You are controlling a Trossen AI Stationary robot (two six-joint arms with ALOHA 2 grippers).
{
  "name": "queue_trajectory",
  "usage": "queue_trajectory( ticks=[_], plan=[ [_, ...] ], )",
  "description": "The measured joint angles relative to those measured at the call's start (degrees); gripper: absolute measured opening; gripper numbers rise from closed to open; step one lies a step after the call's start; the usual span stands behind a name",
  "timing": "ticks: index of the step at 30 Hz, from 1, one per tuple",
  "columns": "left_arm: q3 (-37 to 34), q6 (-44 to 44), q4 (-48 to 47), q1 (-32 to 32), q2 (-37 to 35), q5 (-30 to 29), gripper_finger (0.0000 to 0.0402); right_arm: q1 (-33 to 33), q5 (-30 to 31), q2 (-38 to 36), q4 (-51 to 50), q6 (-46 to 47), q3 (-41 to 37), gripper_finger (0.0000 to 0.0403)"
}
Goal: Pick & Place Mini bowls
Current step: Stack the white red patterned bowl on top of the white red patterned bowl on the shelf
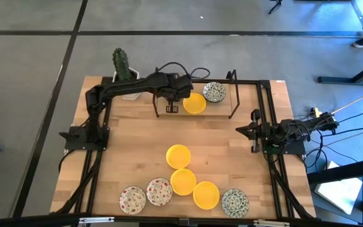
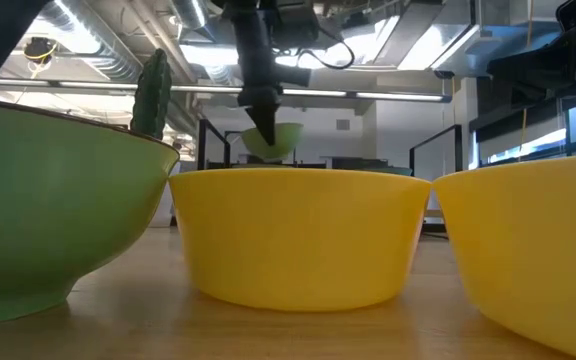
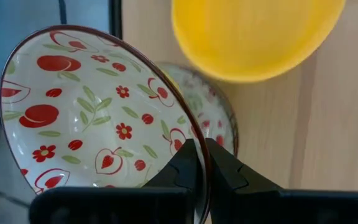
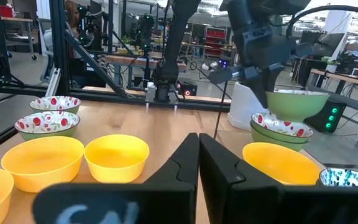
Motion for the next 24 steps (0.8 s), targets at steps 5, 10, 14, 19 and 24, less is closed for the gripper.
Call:
queue_trajectory(
  ticks=[5,10,14,19,24],
  plan=[
    [0.0,-1.0,-1.8,-0.2,0.2,-0.2,0.0008,0.0,0.0,0.0,0.0,0.2,0.0,0.0014],
    [0.0,-0.8,-1.5,-0.3,0.2,0.5,0.0008,0.0,0.0,0.0,0.0,0.2,0.0,0.0014],
    [0.0,-1.7,-1.6,-0.4,0.2,0.5,0.0008,0.0,0.0,0.0,0.0,0.2,0.0,0.0014],
    [0.0,-2.4,-1.7,-0.5,0.2,0.6,0.0008,0.0,0.0,0.0,0.0,0.1,0.0,0.0014],
    [0.0,-2.3,-1.8,-0.4,0.2,2.8,0.0008,0.0,0.0,0.0,0.0,0.2,0.0,0.0014]
  ],
)
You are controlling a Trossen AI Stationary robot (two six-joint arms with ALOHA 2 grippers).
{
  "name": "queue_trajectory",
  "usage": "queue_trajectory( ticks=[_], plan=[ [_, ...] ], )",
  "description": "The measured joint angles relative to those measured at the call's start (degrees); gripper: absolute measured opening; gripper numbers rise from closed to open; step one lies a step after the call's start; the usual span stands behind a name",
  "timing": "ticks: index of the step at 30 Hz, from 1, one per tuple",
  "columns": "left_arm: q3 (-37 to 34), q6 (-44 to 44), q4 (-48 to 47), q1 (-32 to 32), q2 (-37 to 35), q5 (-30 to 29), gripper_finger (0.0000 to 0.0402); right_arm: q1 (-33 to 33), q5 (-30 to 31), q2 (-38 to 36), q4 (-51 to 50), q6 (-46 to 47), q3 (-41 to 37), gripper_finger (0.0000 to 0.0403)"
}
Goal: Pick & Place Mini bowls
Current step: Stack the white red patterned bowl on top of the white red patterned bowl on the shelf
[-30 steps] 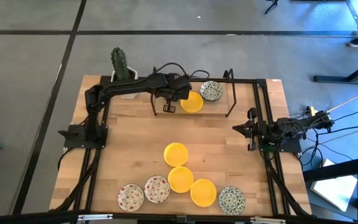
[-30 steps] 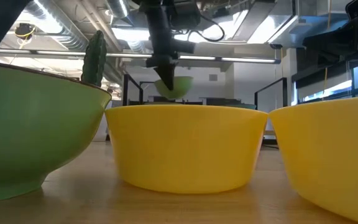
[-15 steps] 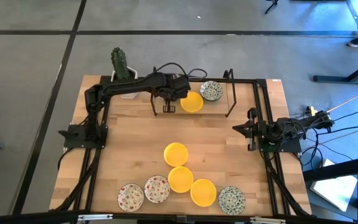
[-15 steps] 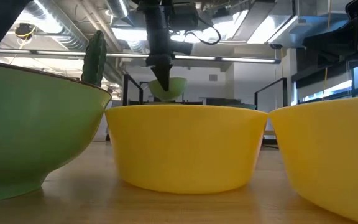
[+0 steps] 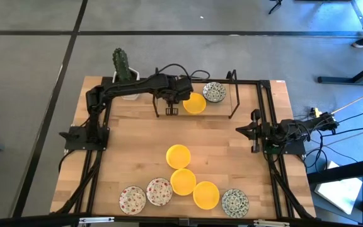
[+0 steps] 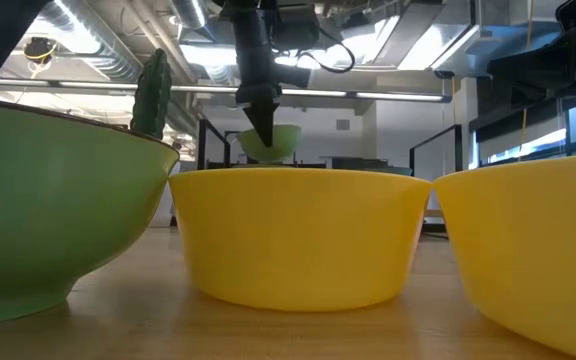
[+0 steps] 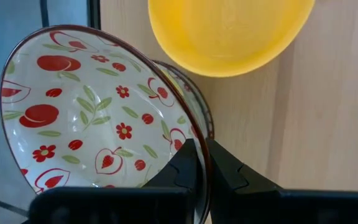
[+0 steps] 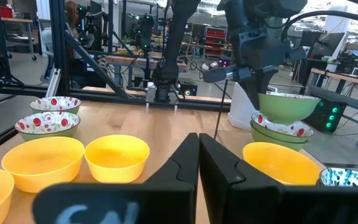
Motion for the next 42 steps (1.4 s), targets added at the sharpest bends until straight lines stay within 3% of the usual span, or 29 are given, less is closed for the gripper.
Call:
queue_trajectory(
  ticks=[20,32,42],
  plan=[
    [0.0,2.9,-0.9,0.8,5.7,-2.5,0.001,0.0,-0.5,0.0,-0.9,-0.2,0.0,0.0014],
    [0.0,2.4,-2.8,0.8,5.5,-3.3,0.0068,0.0,-0.6,0.0,-0.9,0.9,0.0,0.0014],
    [0.0,2.6,-8.9,-2.6,4.6,-8.6,0.0093,0.0,-0.6,0.0,-1.0,0.9,0.0,0.0014]
  ],
)
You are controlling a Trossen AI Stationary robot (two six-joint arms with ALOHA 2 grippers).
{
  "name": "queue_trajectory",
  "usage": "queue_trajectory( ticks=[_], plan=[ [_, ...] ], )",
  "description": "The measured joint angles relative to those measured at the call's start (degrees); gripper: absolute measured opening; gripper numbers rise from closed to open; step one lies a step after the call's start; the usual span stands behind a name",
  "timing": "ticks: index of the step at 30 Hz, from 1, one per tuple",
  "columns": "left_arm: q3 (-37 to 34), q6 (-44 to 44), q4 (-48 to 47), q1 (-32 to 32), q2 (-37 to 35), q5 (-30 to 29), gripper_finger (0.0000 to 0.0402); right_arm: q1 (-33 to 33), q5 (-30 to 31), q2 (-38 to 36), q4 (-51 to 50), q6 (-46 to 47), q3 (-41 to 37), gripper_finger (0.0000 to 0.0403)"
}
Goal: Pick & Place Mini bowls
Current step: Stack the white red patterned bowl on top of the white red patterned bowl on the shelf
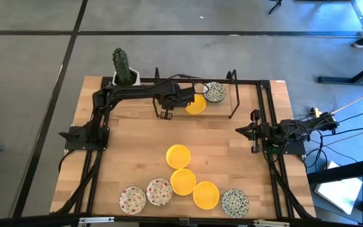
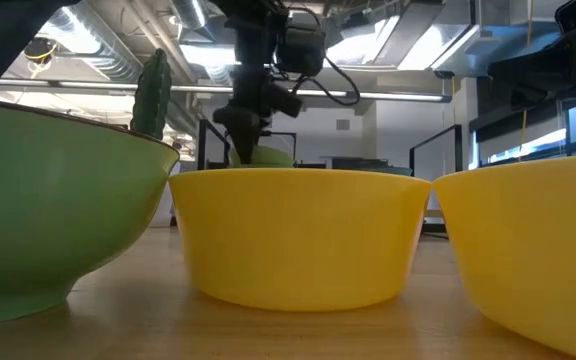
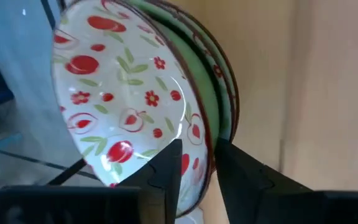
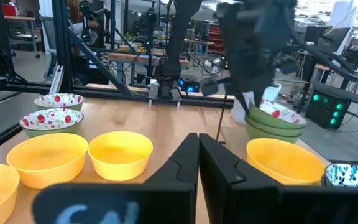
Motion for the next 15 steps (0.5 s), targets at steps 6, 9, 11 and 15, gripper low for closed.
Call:
queue_trajectory(
  ticks=[6,9,11,15],
  plan=[
    [0.0,0.4,0.5,-2.1,-1.2,-0.3,0.0095,0.0,0.0,0.0,0.0,0.1,0.0,0.0014],
    [0.0,1.1,0.5,-2.3,-1.3,-0.5,0.0095,0.0,0.0,0.0,0.0,0.2,0.0,0.0014],
    [0.0,1.1,0.4,-2.3,-1.3,-1.0,0.0095,0.0,-0.1,0.0,0.0,0.2,0.0,0.0014],
    [0.0,1.2,0.4,-2.5,-1.3,-1.6,0.0093,0.0,0.0,0.0,0.0,0.0,0.0,0.0014]
  ],
)
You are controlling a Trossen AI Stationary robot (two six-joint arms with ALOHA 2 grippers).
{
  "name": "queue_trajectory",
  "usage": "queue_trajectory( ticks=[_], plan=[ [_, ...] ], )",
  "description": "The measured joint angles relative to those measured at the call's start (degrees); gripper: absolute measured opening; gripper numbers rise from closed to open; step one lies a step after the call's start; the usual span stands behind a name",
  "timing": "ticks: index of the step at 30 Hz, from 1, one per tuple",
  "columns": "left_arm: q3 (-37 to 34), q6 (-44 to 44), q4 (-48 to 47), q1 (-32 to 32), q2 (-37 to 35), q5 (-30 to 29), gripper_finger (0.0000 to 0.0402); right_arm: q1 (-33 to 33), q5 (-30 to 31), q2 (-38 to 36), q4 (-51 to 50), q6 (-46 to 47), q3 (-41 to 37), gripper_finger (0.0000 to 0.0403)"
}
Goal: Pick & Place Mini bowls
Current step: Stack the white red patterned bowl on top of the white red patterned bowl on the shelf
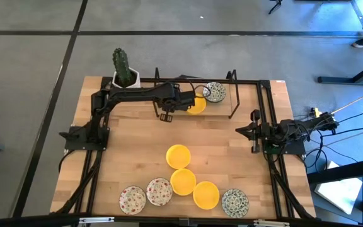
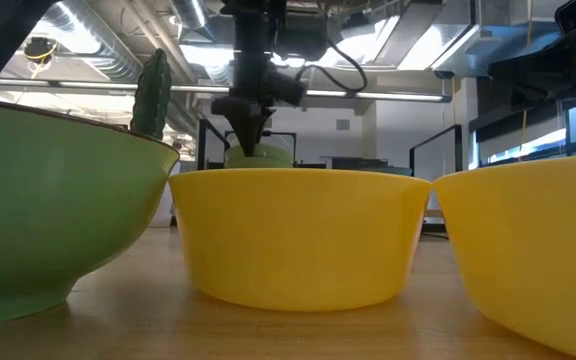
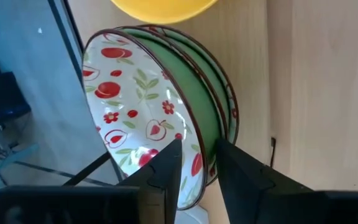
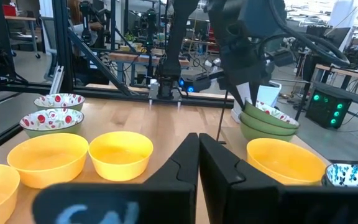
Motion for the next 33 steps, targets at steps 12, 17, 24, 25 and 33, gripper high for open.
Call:
queue_trajectory(
  ticks=[12,17,24,25,33],
  plan=[
    [0.0,2.8,-0.1,-3.4,-0.1,-10.3,0.0091,0.0,0.0,0.0,0.0,0.2,0.0,0.0014],
    [0.5,5.1,-0.3,-5.3,-0.1,-15.9,0.0085,0.0,0.0,0.0,0.0,0.2,0.0,0.0014],
    [2.9,-3.2,-0.1,-6.1,-0.3,-11.1,0.0053,0.0,0.0,0.0,-0.1,0.2,0.0,0.0014],
    [2.8,-3.9,-0.1,-6.2,-0.3,-11.2,0.0045,0.0,0.0,0.0,-0.1,0.2,0.0,0.0014],
    [2.8,-5.2,5.0,-3.1,-0.3,-17.9,0.0003,0.0,0.0,0.0,-0.1,0.4,0.0,0.0014]
  ],
)
